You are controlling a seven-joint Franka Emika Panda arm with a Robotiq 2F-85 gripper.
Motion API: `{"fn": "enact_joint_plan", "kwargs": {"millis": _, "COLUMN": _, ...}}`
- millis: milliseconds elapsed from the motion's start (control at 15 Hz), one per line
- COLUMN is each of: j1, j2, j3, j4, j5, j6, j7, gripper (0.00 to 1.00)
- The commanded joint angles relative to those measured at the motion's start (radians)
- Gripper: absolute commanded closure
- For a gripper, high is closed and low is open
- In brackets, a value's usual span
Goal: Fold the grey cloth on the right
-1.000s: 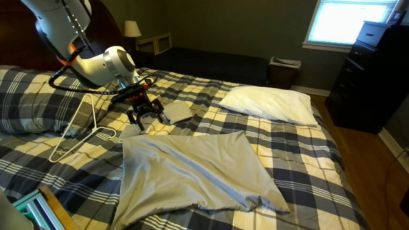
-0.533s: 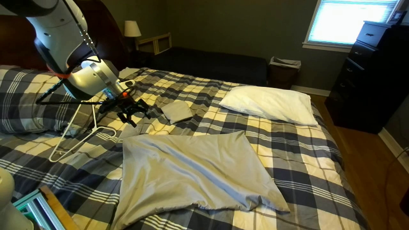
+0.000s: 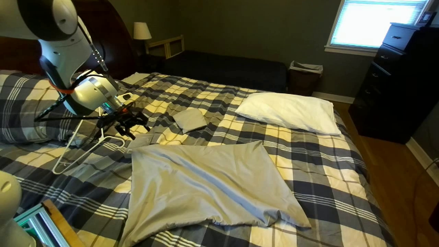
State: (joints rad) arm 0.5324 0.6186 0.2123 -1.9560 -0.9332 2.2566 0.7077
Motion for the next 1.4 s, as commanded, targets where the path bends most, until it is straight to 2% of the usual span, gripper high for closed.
{"fn": "enact_joint_plan", "kwargs": {"millis": 0, "j1": 0.003, "j2": 0.001, "j3": -0.003, "j4": 0.004, "j5": 0.003, "j6": -0.001, "j7": -0.003, "gripper": 0.00}}
{"fn": "enact_joint_plan", "kwargs": {"millis": 133, "j1": -0.021, "j2": 0.030, "j3": 0.017, "j4": 0.003, "j5": 0.031, "j6": 0.037, "j7": -0.080, "gripper": 0.00}}
{"fn": "enact_joint_plan", "kwargs": {"millis": 600, "j1": 0.014, "j2": 0.083, "j3": 0.009, "j4": -0.054, "j5": 0.026, "j6": 0.240, "j7": -0.044, "gripper": 0.00}}
{"fn": "enact_joint_plan", "kwargs": {"millis": 1000, "j1": 0.102, "j2": 0.082, "j3": 0.002, "j4": -0.110, "j5": 0.181, "j6": 0.130, "j7": 0.072, "gripper": 0.00}}
{"fn": "enact_joint_plan", "kwargs": {"millis": 1133, "j1": 0.148, "j2": 0.074, "j3": -0.039, "j4": -0.122, "j5": 0.192, "j6": 0.073, "j7": 0.141, "gripper": 0.00}}
{"fn": "enact_joint_plan", "kwargs": {"millis": 1200, "j1": 0.127, "j2": 0.090, "j3": -0.019, "j4": -0.097, "j5": 0.185, "j6": 0.118, "j7": 0.068, "gripper": 0.00}}
{"fn": "enact_joint_plan", "kwargs": {"millis": 1333, "j1": 0.141, "j2": 0.091, "j3": -0.027, "j4": -0.097, "j5": 0.184, "j6": 0.111, "j7": 0.077, "gripper": 0.00}}
